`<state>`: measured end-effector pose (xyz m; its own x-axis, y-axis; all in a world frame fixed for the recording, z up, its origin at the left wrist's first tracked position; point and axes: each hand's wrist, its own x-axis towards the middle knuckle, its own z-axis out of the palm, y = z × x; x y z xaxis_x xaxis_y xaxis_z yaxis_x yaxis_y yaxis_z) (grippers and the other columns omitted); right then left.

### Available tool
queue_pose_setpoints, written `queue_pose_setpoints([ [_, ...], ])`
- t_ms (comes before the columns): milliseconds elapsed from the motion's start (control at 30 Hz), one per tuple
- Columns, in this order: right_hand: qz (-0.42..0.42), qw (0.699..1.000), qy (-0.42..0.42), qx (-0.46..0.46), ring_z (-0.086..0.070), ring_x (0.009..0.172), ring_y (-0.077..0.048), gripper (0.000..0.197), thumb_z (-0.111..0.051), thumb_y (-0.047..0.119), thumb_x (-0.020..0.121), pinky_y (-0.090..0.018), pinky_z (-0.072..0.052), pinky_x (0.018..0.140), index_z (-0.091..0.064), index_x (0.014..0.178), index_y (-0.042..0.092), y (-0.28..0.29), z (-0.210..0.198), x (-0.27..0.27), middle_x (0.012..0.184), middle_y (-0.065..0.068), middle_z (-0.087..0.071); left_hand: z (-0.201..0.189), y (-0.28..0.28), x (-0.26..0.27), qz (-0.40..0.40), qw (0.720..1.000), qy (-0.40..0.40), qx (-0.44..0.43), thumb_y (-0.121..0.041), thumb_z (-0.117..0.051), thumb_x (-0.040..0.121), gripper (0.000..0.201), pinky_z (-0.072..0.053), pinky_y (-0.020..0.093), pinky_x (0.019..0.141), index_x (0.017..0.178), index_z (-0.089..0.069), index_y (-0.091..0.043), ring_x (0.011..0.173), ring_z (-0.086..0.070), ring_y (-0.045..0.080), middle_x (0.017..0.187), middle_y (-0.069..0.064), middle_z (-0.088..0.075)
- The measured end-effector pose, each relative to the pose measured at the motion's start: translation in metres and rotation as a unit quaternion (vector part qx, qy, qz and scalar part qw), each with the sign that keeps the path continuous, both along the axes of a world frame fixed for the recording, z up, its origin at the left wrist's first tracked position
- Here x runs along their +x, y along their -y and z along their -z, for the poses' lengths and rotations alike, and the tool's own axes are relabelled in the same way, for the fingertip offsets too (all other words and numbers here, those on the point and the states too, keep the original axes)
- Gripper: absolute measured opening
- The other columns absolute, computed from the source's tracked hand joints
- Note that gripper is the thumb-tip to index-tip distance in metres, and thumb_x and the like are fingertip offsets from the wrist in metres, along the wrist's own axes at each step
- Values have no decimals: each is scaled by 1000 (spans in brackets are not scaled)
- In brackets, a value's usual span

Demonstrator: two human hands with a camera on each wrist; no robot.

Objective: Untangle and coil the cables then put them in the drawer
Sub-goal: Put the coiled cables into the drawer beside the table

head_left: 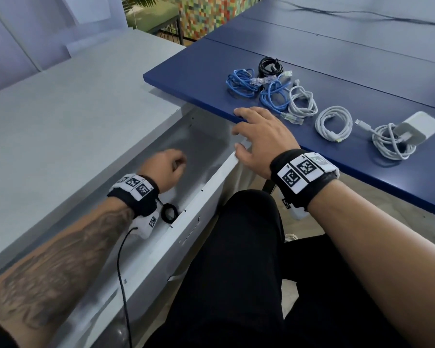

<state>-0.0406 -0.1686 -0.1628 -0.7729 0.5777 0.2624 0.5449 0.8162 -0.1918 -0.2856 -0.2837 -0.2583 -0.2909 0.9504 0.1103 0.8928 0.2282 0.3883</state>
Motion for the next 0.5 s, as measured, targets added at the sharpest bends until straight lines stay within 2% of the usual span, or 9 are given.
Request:
queue_pose_setpoints([
  [133, -1, 999, -40, -29, -47, 133, -19, 29, -57, 24, 90, -34, -39, 106, -69, 115, 17, -4, -6, 4, 145, 2, -52, -75, -36, 27, 66, 984, 14, 162, -21, -58, 87, 10, -47, 31, 73, 95, -63, -21, 74, -52, 13, 88, -7, -56],
  [233, 1, 998, -54, -45, -50, 131, -19, 28, -58, 23, 89, -32, -39, 105, -70, 113, 16, -5, -5, 5, 144, 1, -53, -111, -66, 43, 118, 968, 12, 220, -22, -54, 88, 17, -47, 29, 70, 104, -61, -20, 68, -52, 14, 102, -3, -55],
  [300, 3, 997, -58, -56, -50, 131, -19, 26, -58, 23, 89, -32, -40, 105, -70, 111, 16, -6, -5, 5, 144, 2, -53, -126, -89, 50, 136, 970, -6, 201, -20, -53, 89, 30, -47, 29, 72, 118, -58, -22, 67, -55, 16, 119, -3, -52],
  [333, 4, 996, -61, -60, -50, 130, -19, 25, -58, 23, 89, -32, -39, 105, -70, 110, 16, -5, -4, 5, 144, 2, -54, -131, -99, 53, 142, 974, -25, 175, -19, -53, 90, 38, -47, 29, 76, 127, -54, -23, 76, -58, 17, 130, -4, -49],
  [367, 4, 996, -66, -61, -50, 130, -19, 24, -59, 23, 89, -31, -39, 105, -71, 108, 16, -6, -4, 6, 143, 2, -54, -134, -109, 55, 148, 978, -47, 142, -17, -53, 91, 45, -46, 29, 84, 136, -50, -23, 92, -60, 18, 139, -4, -46],
  [433, 3, 996, -69, -62, -51, 129, -19, 22, -59, 22, 88, -30, -38, 104, -72, 105, 16, -5, -5, 6, 142, 1, -55, -136, -125, 58, 151, 983, -78, 65, -14, -53, 92, 55, -42, 32, 101, 145, -42, -21, 122, -52, 21, 150, 0, -41],
  [500, 2, 996, -67, -60, -51, 129, -19, 22, -59, 22, 89, -29, -38, 103, -72, 104, 15, -5, -5, 6, 142, 1, -55, -134, -133, 60, 136, 987, -87, 12, -14, -54, 92, 53, -40, 35, 105, 144, -45, -21, 129, -49, 26, 147, 4, -47],
])
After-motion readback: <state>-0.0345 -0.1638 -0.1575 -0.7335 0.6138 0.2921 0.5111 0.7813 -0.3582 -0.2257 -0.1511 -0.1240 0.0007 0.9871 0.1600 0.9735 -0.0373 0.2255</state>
